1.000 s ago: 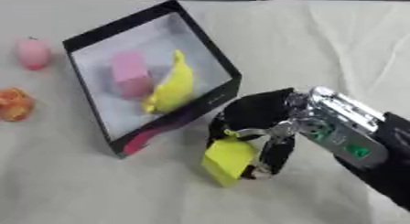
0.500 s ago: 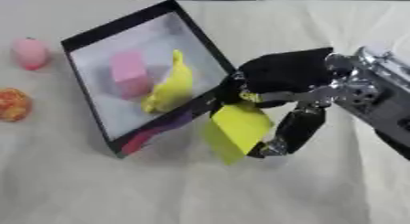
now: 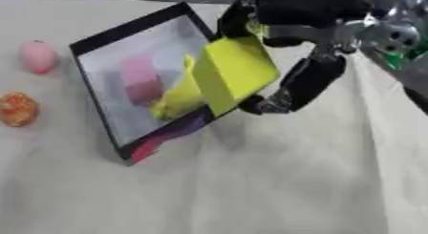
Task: Pick up objects on the table and place them in the box.
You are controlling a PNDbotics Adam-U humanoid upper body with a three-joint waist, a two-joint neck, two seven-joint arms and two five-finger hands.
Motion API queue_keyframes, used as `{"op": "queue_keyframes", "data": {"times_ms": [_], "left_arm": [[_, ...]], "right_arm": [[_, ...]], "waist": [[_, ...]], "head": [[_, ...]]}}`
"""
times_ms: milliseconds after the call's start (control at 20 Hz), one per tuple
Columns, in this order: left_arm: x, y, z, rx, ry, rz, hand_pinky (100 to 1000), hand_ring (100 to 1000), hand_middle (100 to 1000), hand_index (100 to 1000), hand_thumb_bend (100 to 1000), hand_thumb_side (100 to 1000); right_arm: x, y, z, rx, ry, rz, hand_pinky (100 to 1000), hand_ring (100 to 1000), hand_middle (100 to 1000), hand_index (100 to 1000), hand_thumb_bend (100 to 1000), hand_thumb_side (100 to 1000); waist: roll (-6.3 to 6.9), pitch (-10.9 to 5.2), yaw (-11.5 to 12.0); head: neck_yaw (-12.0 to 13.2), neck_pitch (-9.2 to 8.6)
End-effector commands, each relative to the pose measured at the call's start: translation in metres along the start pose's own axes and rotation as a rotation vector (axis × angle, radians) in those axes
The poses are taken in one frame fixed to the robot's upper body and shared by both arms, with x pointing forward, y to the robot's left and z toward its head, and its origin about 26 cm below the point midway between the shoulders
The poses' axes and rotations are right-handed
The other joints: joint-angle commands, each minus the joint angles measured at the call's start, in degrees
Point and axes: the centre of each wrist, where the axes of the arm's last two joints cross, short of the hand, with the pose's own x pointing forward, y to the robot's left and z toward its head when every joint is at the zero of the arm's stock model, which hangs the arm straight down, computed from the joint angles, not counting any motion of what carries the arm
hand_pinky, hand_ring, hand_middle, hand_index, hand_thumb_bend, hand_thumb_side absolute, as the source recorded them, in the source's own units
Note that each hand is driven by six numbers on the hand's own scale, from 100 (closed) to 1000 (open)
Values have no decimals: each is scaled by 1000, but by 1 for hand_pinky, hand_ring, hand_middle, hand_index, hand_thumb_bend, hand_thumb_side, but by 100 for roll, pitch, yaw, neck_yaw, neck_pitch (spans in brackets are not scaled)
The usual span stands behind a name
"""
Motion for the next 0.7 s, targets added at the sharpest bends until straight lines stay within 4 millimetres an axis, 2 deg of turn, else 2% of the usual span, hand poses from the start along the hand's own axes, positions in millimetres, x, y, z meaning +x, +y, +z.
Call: {"op": "queue_keyframes", "data": {"times_ms": [50,350,550,700], "left_arm": [[13,8,-2,0,-51,-25,872,917,965,950,233,1000],[19,7,-5,-16,-74,-30,873,915,965,949,233,1000],[22,7,-7,-27,-82,-36,873,915,965,949,234,1000],[23,7,-8,-30,-90,-39,873,915,965,949,233,1000]], "right_arm": [[-22,-9,-16,-37,92,-12,766,574,450,572,100,268],[-76,-12,-57,-120,248,-25,771,579,450,572,112,243],[-102,0,-75,-110,312,8,771,587,454,575,186,291],[-113,15,-86,-72,326,35,774,592,458,579,185,301]], "waist": [[-71,-233,54],[-154,-176,210],[-209,-110,272],[-233,-59,296]], "head": [[-55,-51],[-173,-133],[-206,-190],[-251,-243]]}}
